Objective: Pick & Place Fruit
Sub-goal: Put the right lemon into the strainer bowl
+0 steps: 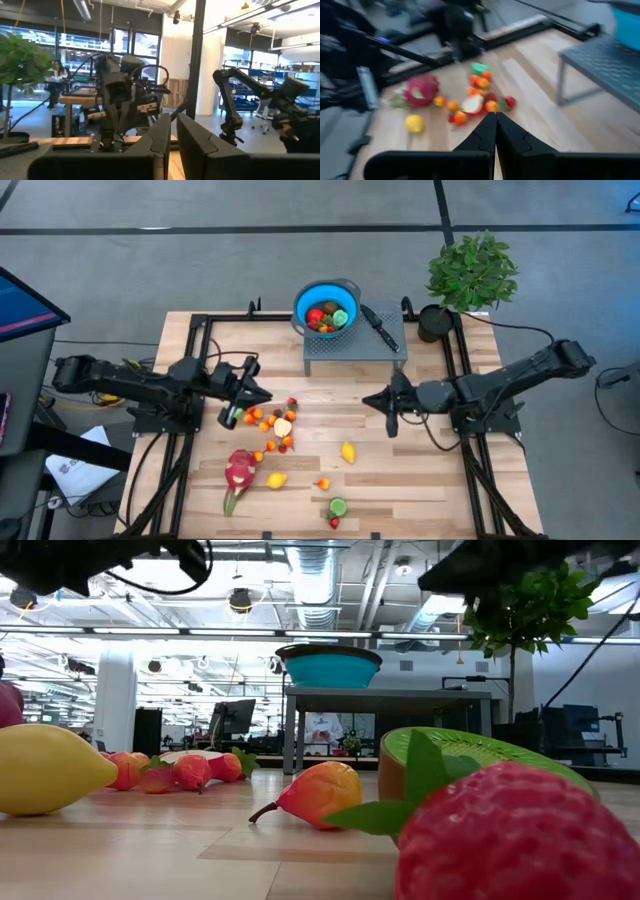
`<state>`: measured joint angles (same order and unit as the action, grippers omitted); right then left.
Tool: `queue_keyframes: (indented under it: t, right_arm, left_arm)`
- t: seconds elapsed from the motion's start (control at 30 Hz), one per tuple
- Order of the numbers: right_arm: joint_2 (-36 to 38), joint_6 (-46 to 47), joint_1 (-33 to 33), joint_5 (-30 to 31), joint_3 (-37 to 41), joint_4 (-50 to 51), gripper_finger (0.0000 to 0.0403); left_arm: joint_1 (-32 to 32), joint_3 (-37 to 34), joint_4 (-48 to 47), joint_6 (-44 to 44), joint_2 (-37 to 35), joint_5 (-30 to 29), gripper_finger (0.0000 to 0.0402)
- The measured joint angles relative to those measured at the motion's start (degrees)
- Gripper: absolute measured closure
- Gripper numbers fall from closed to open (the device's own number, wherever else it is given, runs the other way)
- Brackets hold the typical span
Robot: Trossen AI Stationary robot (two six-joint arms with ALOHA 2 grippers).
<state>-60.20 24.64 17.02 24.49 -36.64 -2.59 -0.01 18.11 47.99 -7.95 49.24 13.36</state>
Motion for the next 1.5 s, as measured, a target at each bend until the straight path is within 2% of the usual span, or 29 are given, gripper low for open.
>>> queue_keyframes:
  t: [0.13,0.2,0.33,0.43,0.53,0.77,1.07,1.27,1.37,1.5]
  right_arm:
    - [-5.5,9.2,3.9,8.4,-10.9,16.0,0.0403]
    - [-9.5,15.2,5.4,9.5,-16.7,25.7,0.0403]
    - [-18.2,29.8,6.5,8.4,-28.7,44.7,0.0403]
    - [-24.4,38.3,6.8,4.8,-36.6,57.7,0.0403]
    - [-29.3,43.3,6.9,0.4,-42.3,65.7,0.0403]
    - [-37.1,39.7,6.9,-7.8,-45.8,65.0,0.0403]
    - [-43.5,41.6,7.0,-12.3,-45.6,62.7,0.0403]
    - [-44.0,41.9,8.2,-11.7,-45.4,61.2,0.0403]
    - [-42.3,42.6,8.6,-10.9,-42.3,58.9,0.0403]
    - [-38.6,46.6,8.4,-10.2,-33.4,50.3,0.0403]
  left_arm:
    - [0.0,-1.5,-0.2,-2.6,-1.0,0.0,0.0376]
    - [0.0,-1.8,-0.1,-3.7,-1.0,0.0,0.0376]
    - [0.0,-2.1,-0.1,-4.7,-1.0,0.0,0.0376]
    - [0.0,-2.1,-0.2,-4.7,-1.0,0.0,0.0376]
    - [0.0,-2.1,-0.2,-4.7,-1.0,0.0,0.0376]
    - [0.0,-2.1,-0.2,-4.1,-1.0,0.0,0.0376]
    - [0.0,-2.1,-0.2,-4.0,-1.0,0.0,0.0376]
    - [0.0,-2.1,-0.2,-3.9,-1.0,0.0,0.0376]
    - [0.0,-2.1,-0.2,-3.9,-1.0,0.0,0.0376]
    - [0.0,-2.1,-0.2,-3.9,-1.0,0.0,0.0376]
